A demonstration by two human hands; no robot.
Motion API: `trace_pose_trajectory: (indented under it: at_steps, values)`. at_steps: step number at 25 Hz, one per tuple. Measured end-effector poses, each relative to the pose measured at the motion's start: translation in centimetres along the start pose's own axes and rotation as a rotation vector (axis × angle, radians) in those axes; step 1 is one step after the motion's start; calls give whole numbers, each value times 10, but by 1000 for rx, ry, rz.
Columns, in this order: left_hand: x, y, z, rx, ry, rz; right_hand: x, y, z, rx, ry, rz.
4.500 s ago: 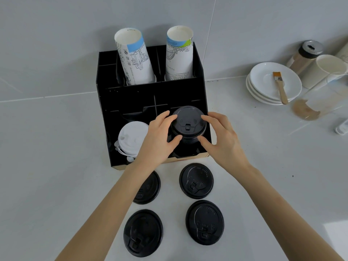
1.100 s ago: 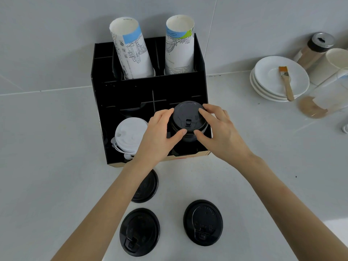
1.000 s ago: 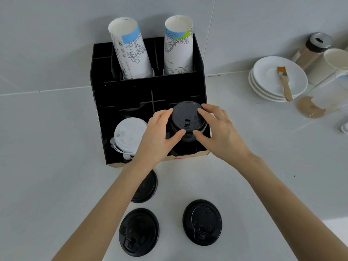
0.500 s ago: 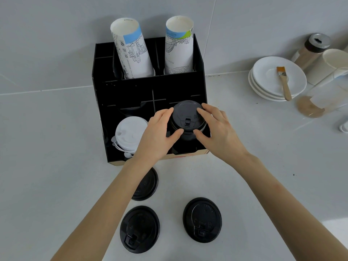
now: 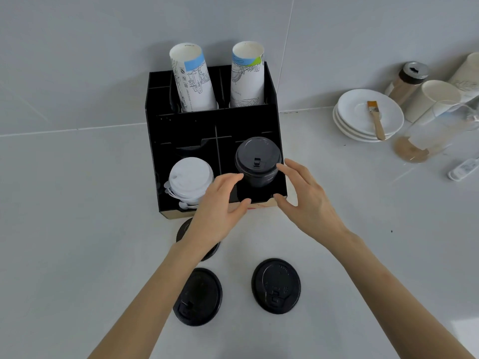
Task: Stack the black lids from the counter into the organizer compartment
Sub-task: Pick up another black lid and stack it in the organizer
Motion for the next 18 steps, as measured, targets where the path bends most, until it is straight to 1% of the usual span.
trace_pose_trajectory:
  at_steps: [7, 12, 18]
  values:
    - [-55, -5, 25, -21, -100, -24, -63, 18, 19, 23, -77, 56]
    - [-86, -13, 48, 14, -206, -46, -102, 31, 31, 30, -126, 106]
    - [-116, -20, 76, 71, -336, -62, -143, 42, 47, 19, -266, 160]
Point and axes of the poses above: each hand's wrist, its own x-axis towards the middle knuckle, its own z-axis out of the palm, y = z × x, the point moved 5 cm from there along x, towards the middle knuckle, and after that the axes turned 2 degrees about z, right-handed, at the moved point
